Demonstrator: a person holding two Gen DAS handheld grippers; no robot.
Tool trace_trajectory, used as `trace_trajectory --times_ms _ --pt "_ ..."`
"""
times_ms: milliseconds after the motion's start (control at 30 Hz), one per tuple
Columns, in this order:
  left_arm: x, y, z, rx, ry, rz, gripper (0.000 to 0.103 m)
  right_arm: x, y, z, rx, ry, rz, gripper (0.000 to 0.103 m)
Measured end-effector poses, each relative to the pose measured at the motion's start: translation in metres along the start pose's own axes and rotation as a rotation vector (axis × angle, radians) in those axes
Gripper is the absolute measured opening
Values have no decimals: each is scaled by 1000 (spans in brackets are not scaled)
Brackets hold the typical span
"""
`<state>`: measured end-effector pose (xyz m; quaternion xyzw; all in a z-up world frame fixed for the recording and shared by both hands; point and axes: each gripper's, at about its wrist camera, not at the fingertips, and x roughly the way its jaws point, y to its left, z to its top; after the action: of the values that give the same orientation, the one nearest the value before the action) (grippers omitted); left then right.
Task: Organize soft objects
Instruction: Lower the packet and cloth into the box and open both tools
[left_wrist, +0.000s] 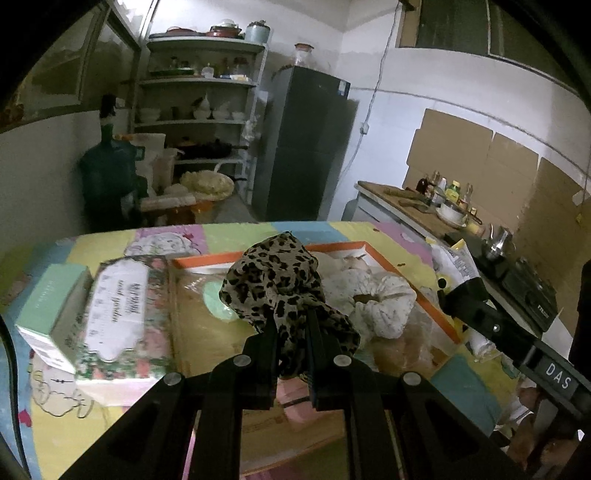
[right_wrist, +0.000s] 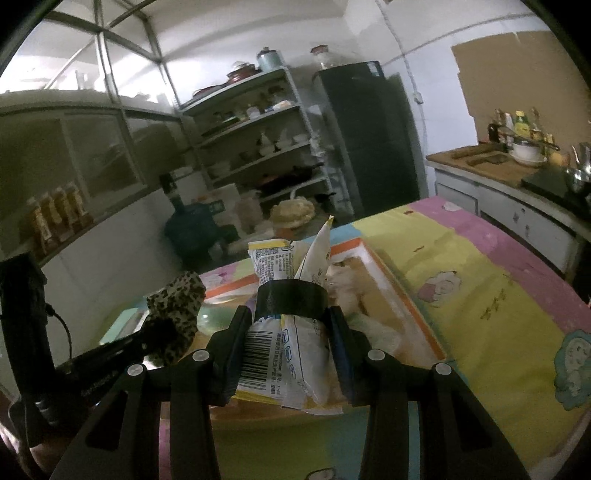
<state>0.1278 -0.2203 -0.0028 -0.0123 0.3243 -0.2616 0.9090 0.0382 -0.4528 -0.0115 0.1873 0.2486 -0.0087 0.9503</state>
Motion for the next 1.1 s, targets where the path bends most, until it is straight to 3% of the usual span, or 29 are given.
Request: trace_trajectory --times_ms 533,1100 --pt "39 -7 -6 -4 75 7 12 34 -44 -3 61 54 -62 43" --pt "61 -6 -10 -12 124 3 12 63 -61 -8 86 107 -63 43"
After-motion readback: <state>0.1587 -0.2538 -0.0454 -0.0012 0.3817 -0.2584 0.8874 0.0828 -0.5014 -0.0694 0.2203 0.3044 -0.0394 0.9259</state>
